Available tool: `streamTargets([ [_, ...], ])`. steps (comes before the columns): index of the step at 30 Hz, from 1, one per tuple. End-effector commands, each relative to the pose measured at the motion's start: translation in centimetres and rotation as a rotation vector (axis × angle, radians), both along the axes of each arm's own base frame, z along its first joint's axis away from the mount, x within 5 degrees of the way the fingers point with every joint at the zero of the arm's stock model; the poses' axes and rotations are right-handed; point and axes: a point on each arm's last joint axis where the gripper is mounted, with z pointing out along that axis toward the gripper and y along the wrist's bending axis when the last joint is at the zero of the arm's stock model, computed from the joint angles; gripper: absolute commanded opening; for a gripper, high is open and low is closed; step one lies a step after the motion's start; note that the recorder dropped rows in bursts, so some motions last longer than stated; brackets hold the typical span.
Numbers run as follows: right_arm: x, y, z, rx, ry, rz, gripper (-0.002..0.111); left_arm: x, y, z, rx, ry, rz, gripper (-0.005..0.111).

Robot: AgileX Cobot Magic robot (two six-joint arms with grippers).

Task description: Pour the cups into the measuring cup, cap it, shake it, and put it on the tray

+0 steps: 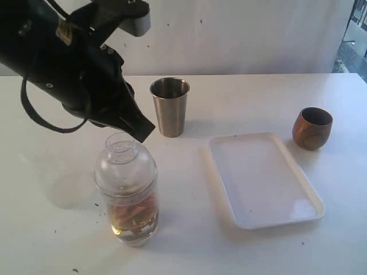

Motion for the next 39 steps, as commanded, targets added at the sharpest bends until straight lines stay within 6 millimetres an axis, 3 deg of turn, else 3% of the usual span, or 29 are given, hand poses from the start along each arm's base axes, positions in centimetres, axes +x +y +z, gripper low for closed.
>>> streamTargets([
  [1,0.0,0.0,0.0,0.004,-0.011,-0.005,0.000,-0.4,0.0,0.7,-0.038,-0.012,-0.005,0.000],
  [20,0.0,0.0,0.0,0.004,-0.011,-0.005,0.000,-1.1,0.7,-4.6,0.045,0.082,-0.001,0.000],
  [33,0.0,0.0,0.0,0.027,-0.011,-0.011,0.000,-1.0,0.6,-4.0,0.003,0.045,0.006,0.001],
  [39,0.0,0.0,0.0,0.029,-0.011,-0.011,0.000,-1.4,1.0,-1.6,-0.109,-0.066,0.007,0.022],
])
